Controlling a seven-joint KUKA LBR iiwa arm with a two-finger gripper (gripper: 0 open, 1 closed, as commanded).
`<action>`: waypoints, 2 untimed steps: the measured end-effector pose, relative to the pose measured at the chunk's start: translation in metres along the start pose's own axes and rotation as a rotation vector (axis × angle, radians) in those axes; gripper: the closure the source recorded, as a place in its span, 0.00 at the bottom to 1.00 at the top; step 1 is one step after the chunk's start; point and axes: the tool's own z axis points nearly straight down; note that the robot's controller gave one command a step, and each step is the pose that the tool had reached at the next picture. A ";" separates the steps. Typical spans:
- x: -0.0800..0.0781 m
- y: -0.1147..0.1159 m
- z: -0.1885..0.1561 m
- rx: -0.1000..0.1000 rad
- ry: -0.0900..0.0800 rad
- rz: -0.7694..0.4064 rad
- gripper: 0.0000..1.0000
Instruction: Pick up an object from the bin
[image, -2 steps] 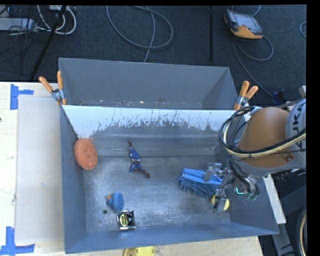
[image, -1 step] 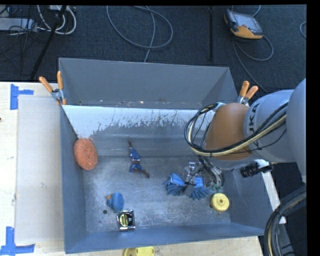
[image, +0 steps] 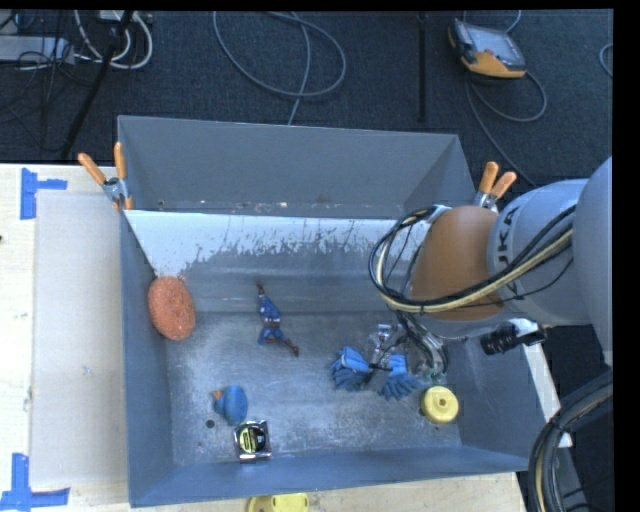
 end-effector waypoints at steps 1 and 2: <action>-0.016 -0.003 0.000 -0.001 0.004 -0.060 1.00; 0.000 -0.034 -0.154 0.001 -0.003 -0.069 1.00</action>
Offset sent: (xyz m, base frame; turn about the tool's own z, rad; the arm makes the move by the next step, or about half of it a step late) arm -0.0055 -0.0340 0.1534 -0.0659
